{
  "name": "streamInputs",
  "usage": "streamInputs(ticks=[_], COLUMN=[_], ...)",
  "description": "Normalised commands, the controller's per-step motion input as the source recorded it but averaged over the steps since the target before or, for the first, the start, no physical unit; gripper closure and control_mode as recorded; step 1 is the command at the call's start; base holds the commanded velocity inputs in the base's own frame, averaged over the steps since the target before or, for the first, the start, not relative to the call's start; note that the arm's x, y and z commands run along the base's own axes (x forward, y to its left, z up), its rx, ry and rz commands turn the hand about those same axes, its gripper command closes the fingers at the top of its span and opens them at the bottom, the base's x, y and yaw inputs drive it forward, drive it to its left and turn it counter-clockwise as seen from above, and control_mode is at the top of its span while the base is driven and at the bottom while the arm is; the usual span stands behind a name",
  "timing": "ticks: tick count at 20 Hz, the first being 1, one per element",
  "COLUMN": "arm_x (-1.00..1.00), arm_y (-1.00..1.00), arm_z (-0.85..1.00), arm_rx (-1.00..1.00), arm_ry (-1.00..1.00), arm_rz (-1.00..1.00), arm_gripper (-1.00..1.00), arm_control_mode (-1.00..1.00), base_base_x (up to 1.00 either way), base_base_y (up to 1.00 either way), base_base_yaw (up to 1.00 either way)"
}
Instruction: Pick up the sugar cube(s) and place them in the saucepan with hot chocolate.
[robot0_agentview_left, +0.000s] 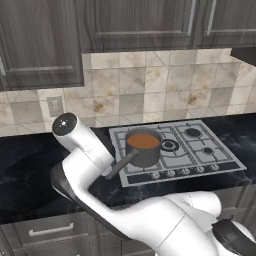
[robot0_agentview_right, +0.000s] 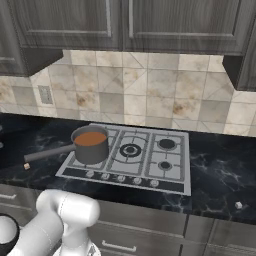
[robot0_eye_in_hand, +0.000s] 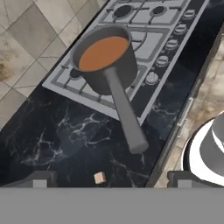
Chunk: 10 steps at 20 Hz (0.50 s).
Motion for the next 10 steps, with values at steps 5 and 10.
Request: streamInputs(ticks=[5,10], arm_x=[0.00,0.00], arm_y=[0.58,0.14], arm_z=[-0.42,-0.46], arm_rx=[-0.01,0.00], arm_ry=[-0.06,-0.01], arm_rz=[-0.23,-0.14], arm_gripper=[-1.00,-1.00], arm_control_mode=[-1.00,-1.00], base_base_x=[0.00,0.00], base_base_y=[0.00,0.00], base_base_yaw=[0.00,0.00])
